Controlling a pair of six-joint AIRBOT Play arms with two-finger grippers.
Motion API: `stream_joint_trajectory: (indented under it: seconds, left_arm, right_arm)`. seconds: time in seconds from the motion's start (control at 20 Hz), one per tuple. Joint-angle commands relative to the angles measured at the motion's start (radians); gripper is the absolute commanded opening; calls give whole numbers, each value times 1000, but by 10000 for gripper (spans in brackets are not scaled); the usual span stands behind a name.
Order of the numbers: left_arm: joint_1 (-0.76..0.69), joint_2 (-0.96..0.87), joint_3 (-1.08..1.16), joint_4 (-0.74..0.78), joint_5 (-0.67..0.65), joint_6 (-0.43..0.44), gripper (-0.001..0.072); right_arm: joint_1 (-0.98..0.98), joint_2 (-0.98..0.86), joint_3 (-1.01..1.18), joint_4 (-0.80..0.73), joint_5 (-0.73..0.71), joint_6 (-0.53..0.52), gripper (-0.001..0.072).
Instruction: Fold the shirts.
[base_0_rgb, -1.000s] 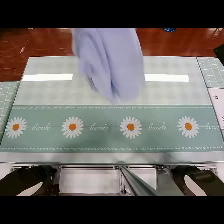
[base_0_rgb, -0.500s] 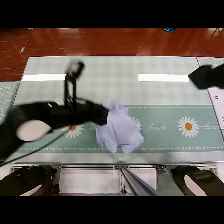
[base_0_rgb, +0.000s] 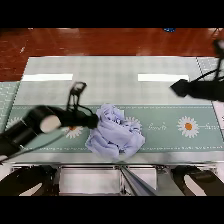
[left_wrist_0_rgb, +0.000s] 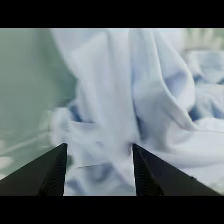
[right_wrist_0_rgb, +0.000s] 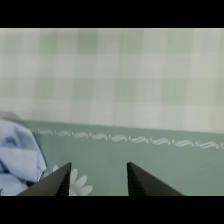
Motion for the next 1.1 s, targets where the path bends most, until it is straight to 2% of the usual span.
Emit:
stream_joint_trajectory:
  seconds: [0.0, 0.1, 0.2, 0.25, 0.35, 0.4, 0.5, 0.7, 1.05]
  left_arm:
    - [231, 24, 163, 152, -314, 116, 503]
    - [409, 90, 156, 159, -352, 138, 503]
    - [562, 148, 40, 49, -367, 138, 503]
    - [612, 154, -42, -54, -377, 145, 503]
    - [658, 142, -224, -292, -375, 247, 503]
    - [657, 135, -301, -370, -353, 281, 503]
    - [657, 120, -414, -461, -295, 281, 503]
    - [603, 111, -484, -549, -196, 281, 502]
    - [310, -90, -484, -758, 43, 281, 502]
  right_arm:
    - [-171, 1, 146, -46, 14, -55, 407]
    - [-354, 9, 187, -138, 91, -78, 407]
    - [-511, 31, 108, -164, 228, -64, 407]
    - [-555, 57, 11, -116, 242, -61, 407]
    - [-553, 113, -199, 45, 206, -117, 407]
    - [-536, 129, -283, 112, 193, -138, 407]
    - [-492, 141, -402, 199, 172, -164, 407]
    - [-373, 141, -478, 208, 126, -165, 407]
    - [-272, 141, -480, 209, 82, -113, 407]
